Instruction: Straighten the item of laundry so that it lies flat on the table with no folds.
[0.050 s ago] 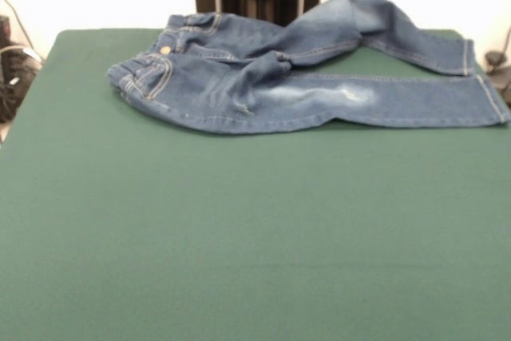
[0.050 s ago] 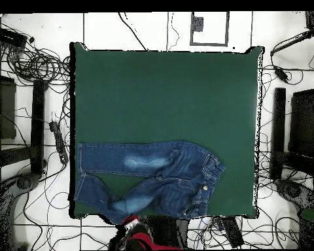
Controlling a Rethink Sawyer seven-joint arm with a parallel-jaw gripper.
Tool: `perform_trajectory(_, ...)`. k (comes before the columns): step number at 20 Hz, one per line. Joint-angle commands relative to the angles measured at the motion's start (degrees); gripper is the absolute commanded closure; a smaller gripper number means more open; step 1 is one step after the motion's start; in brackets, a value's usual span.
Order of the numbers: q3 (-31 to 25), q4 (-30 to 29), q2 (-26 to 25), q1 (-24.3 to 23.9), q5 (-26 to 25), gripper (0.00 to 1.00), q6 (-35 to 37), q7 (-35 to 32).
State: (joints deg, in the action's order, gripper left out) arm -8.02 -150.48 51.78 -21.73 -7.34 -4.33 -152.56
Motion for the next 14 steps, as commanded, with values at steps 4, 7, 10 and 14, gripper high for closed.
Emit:
perform_trajectory(4,-3.2,7.3,-3.8,-0.5,-2.4,0.00,-0.2,-1.7)
perform_trajectory(7,-0.5,9.8,-7.2,2.3,-2.2,0.00,-2.1,-2.5)
perform_trajectory(10,2.1,12.1,-7.3,4.7,-1.6,0.00,0.7,-1.7)
perform_trajectory(14,6.1,16.2,-9.5,9.0,0.1,0.00,1.8,-2.0)
